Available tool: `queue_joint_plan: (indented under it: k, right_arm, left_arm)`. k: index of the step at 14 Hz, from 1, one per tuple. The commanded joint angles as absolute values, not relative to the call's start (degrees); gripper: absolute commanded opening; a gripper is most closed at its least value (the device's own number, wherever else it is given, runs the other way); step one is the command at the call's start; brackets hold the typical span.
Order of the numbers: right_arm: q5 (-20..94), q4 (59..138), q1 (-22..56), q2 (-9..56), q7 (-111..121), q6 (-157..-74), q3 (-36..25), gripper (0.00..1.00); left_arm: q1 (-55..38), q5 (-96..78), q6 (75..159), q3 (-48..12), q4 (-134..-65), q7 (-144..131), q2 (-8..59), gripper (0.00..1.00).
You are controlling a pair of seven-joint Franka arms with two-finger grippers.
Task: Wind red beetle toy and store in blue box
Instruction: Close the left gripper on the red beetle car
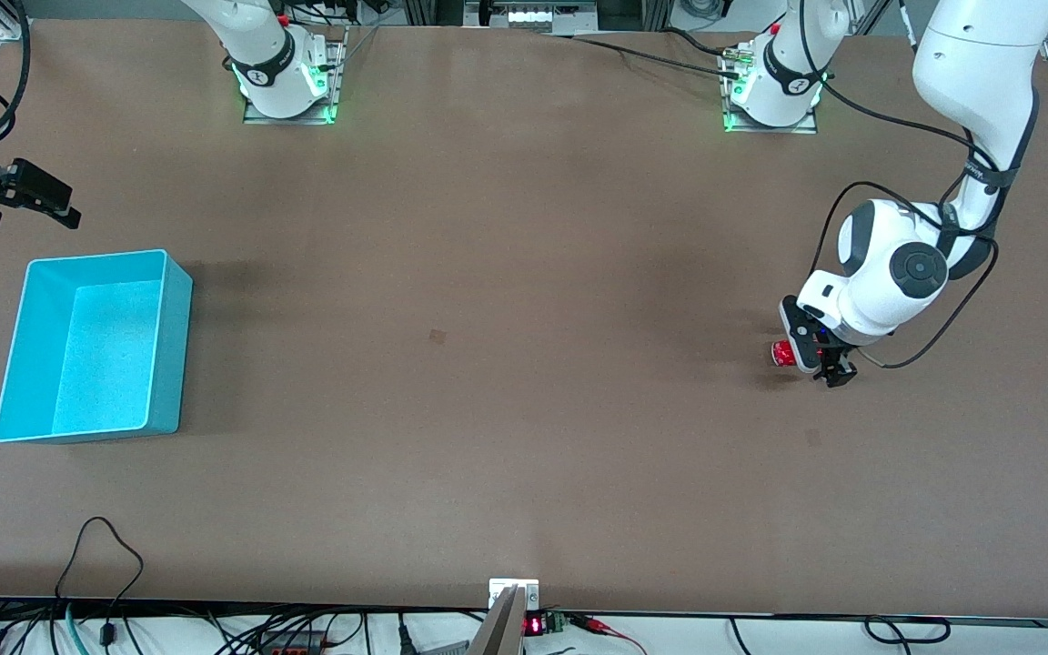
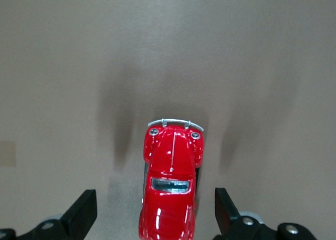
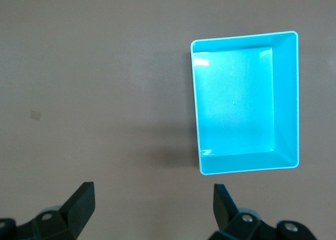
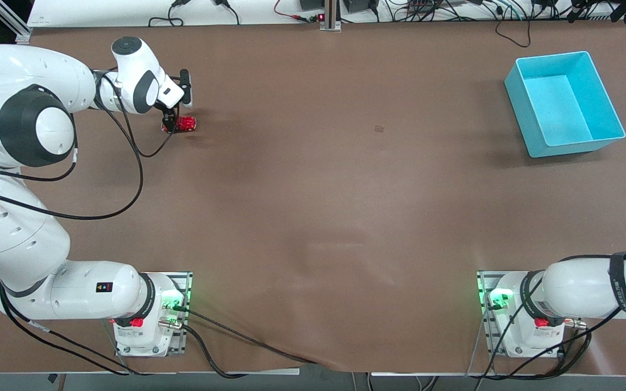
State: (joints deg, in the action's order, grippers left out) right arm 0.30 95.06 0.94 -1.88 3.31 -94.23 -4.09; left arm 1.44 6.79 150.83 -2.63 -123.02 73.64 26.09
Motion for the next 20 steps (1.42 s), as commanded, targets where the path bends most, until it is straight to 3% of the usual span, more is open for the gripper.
queue_joint_plan:
  k: [1,2,3,5,8,20]
  right_arm:
    - [0.26,94.75,0.79,-2.02,3.87,-94.48,-4.13,1.00]
    - [0.26,94.75,0.79,-2.02,3.87,-94.48,-4.13,1.00]
    - [0.26,94.75,0.79,-2.02,3.87,-94.48,-4.13,1.00]
    - [0.26,94.75,0.79,-2.02,3.87,-94.48,-4.13,1.00]
    - [0.26,94.75,0.70,-1.93,3.87,-94.57,-4.13,1.00]
    - [0.35,94.75,0.62,-1.93,3.87,-94.48,-4.13,1.00]
  left_arm:
    - [2.11,7.56,151.52,-2.81,-123.49,78.73,25.75,0.72]
    - [2.11,7.56,151.52,-2.81,-123.49,79.01,25.75,0.56]
    - [2.11,7.56,151.52,-2.81,-123.49,79.01,25.84,0.48]
    - [2.02,7.56,151.52,-2.81,-123.49,78.93,25.84,0.45]
    - [1.93,7.56,151.17,-3.07,-123.75,79.28,25.93,0.31]
    - [2.11,7.56,150.91,-3.16,-123.05,86.13,28.12,0.26]
